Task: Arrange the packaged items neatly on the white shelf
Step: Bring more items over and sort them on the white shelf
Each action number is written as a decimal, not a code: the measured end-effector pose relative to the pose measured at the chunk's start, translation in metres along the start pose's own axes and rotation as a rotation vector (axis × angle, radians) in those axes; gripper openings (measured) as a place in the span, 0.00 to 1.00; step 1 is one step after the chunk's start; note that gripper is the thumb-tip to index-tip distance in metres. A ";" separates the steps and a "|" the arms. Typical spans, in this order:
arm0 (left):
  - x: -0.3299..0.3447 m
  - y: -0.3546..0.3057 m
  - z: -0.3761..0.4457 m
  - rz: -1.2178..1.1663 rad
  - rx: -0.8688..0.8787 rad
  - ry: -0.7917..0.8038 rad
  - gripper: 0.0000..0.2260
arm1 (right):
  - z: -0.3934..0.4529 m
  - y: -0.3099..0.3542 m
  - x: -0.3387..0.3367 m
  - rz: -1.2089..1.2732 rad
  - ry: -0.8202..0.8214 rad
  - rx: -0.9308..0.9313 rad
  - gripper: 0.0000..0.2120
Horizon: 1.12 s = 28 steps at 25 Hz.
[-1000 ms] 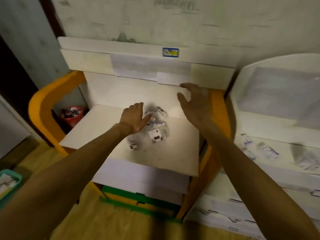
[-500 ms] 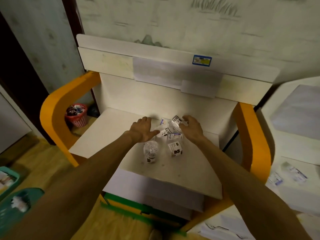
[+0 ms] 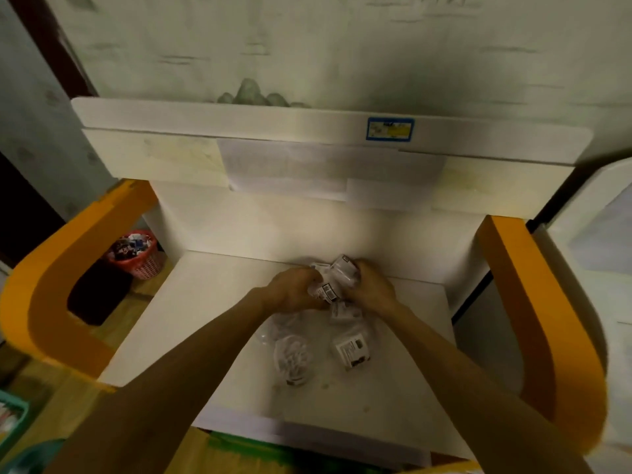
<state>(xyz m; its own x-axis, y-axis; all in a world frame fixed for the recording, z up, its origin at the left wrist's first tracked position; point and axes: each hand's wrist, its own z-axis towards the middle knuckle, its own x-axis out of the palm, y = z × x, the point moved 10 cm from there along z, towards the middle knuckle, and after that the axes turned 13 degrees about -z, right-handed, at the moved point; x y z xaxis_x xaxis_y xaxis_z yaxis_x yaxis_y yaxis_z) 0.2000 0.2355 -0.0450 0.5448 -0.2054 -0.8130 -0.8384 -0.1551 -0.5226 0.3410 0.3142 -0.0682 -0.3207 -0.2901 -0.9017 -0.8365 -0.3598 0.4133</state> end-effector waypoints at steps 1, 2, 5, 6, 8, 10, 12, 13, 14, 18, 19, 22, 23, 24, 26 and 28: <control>-0.002 -0.001 0.002 0.004 0.012 0.007 0.31 | 0.000 -0.002 -0.003 0.006 -0.007 0.007 0.25; -0.005 -0.002 0.004 -0.002 0.029 0.009 0.30 | 0.000 -0.004 -0.006 0.015 -0.015 0.008 0.28; -0.019 -0.011 0.003 -0.041 0.093 -0.002 0.27 | -0.009 0.004 -0.028 0.026 -0.048 -0.015 0.28; -0.024 -0.015 0.002 -0.056 0.132 -0.012 0.26 | -0.015 0.010 -0.040 0.035 -0.076 -0.033 0.26; -0.034 -0.019 -0.002 -0.090 0.182 -0.022 0.24 | -0.028 0.018 -0.057 0.088 -0.112 -0.038 0.28; -0.047 -0.024 -0.011 -0.131 0.205 -0.054 0.24 | -0.043 0.021 -0.070 0.114 -0.145 -0.003 0.32; -0.059 -0.029 -0.022 -0.195 0.236 -0.100 0.26 | -0.057 0.022 -0.083 0.136 -0.206 0.053 0.32; -0.064 -0.033 -0.030 -0.224 0.249 -0.131 0.27 | -0.068 0.023 -0.090 0.150 -0.243 0.076 0.32; -0.069 -0.038 -0.039 -0.250 0.273 -0.174 0.28 | -0.081 0.025 -0.097 0.160 -0.289 0.094 0.31; -0.081 -0.059 -0.058 -0.439 0.368 -0.324 0.28 | -0.138 0.031 -0.144 0.163 -0.605 0.104 0.31; -0.084 -0.068 -0.064 -0.478 0.386 -0.342 0.27 | -0.156 0.034 -0.159 0.143 -0.712 0.088 0.31; -0.085 -0.109 -0.081 -0.545 0.454 -0.345 0.22 | -0.205 0.029 -0.195 0.106 -0.899 0.077 0.32; -0.086 -0.124 -0.087 -0.550 0.474 -0.349 0.21 | -0.221 0.026 -0.206 0.114 -0.938 0.095 0.32; -0.086 -0.137 -0.092 -0.564 0.488 -0.353 0.20 | -0.236 0.022 -0.214 0.133 -0.964 0.114 0.32; -0.081 -0.167 -0.102 -0.606 0.517 -0.345 0.21 | -0.261 0.013 -0.230 0.164 -1.001 0.131 0.32; -0.072 -0.205 -0.115 -0.630 0.578 -0.348 0.23 | -0.289 -0.003 -0.244 0.173 -1.041 0.167 0.31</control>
<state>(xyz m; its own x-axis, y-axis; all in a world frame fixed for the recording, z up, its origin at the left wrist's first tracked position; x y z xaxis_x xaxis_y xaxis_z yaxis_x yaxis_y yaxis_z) 0.3348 0.1712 0.1500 0.9457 0.0696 -0.3174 -0.3189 0.3863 -0.8655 0.5497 0.1297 0.1873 -0.5963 0.6030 -0.5300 -0.7682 -0.2370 0.5947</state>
